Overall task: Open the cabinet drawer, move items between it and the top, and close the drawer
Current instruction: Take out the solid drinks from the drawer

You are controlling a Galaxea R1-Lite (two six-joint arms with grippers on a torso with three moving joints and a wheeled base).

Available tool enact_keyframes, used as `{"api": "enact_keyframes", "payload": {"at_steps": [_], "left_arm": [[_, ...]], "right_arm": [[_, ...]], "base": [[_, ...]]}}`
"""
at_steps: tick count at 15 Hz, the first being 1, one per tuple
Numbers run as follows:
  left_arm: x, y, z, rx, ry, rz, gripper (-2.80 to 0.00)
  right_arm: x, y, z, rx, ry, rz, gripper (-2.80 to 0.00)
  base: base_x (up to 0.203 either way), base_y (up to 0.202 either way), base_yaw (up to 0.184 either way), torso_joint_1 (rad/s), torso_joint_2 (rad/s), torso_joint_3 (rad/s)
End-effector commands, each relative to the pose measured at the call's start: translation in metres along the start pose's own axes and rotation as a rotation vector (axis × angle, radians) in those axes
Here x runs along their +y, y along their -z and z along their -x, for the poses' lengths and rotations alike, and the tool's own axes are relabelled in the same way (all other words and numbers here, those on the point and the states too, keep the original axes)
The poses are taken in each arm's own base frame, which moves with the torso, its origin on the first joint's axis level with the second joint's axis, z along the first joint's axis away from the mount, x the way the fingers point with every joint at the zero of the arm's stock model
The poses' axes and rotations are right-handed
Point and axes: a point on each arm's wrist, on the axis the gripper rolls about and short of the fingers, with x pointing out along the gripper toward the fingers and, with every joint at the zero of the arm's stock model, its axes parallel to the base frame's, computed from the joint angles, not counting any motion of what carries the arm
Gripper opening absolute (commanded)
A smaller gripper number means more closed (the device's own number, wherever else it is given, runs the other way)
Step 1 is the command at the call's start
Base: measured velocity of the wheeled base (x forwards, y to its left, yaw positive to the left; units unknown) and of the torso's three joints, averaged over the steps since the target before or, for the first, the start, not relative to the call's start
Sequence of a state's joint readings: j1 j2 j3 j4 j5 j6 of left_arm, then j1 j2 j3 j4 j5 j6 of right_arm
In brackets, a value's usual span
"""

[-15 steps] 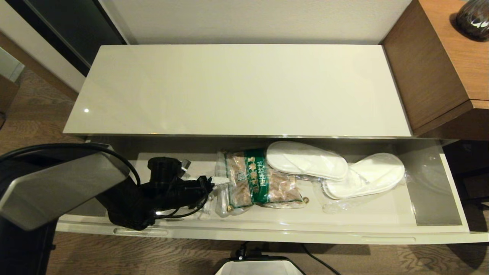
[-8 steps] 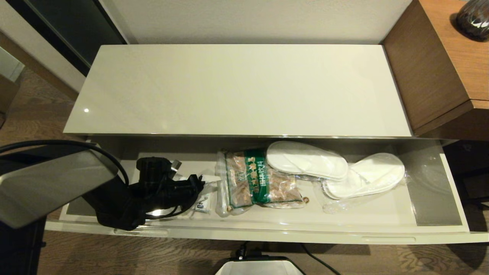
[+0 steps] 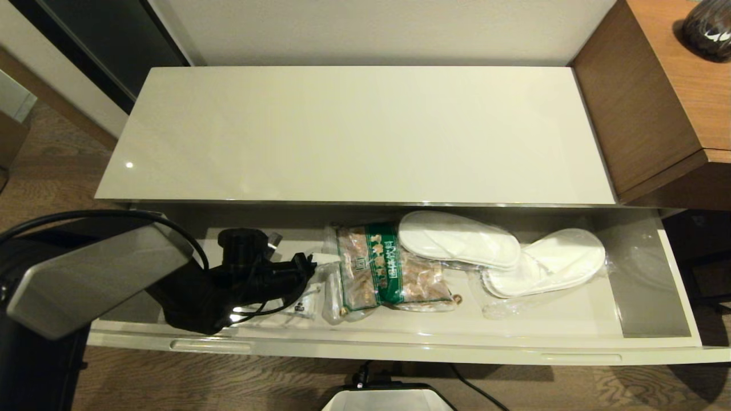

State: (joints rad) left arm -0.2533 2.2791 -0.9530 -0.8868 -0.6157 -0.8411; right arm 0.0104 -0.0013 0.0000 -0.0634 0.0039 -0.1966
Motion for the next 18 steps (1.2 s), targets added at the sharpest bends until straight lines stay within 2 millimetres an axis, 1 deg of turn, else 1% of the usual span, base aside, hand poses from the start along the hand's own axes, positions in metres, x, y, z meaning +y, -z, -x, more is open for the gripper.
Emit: {"api": "enact_keyframes", "payload": {"at_steps": [1, 5, 8, 9, 13, 16, 18], "left_arm": [[0.0, 0.007, -0.011, 0.022, 0.007, -0.001, 0.0], [0.003, 0.007, -0.016, 0.011, -0.008, -0.002, 0.0], [-0.003, 0.012, -0.021, 0.026, 0.002, -0.012, 0.0], [-0.006, 0.017, -0.024, 0.038, 0.007, -0.018, 0.0], [-0.008, 0.022, -0.031, 0.015, -0.028, -0.024, 0.0], [-0.013, 0.033, -0.037, 0.016, -0.051, -0.039, 0.0], [-0.014, 0.034, -0.038, 0.006, -0.071, -0.041, 0.0]], "right_arm": [[0.0, 0.001, 0.002, -0.021, 0.003, 0.001, -2.8], [0.0, 0.001, 0.002, -0.02, 0.003, 0.001, -2.8], [0.0, 0.001, 0.002, -0.021, 0.003, 0.001, -2.8], [0.0, 0.001, 0.002, -0.021, 0.003, 0.001, -2.8], [0.0, 0.001, 0.002, -0.021, 0.003, 0.001, -2.8], [0.0, 0.001, 0.002, -0.021, 0.003, 0.001, -2.8], [0.0, 0.001, 0.002, -0.02, 0.003, 0.001, -2.8]], "base": [[0.0, 0.0, 0.0, 0.0, 0.0, 0.0], [0.0, 0.0, 0.0, 0.0, 0.0, 0.0], [0.0, 0.0, 0.0, 0.0, 0.0, 0.0], [0.0, 0.0, 0.0, 0.0, 0.0, 0.0], [0.0, 0.0, 0.0, 0.0, 0.0, 0.0], [0.0, 0.0, 0.0, 0.0, 0.0, 0.0], [0.0, 0.0, 0.0, 0.0, 0.0, 0.0]]}}
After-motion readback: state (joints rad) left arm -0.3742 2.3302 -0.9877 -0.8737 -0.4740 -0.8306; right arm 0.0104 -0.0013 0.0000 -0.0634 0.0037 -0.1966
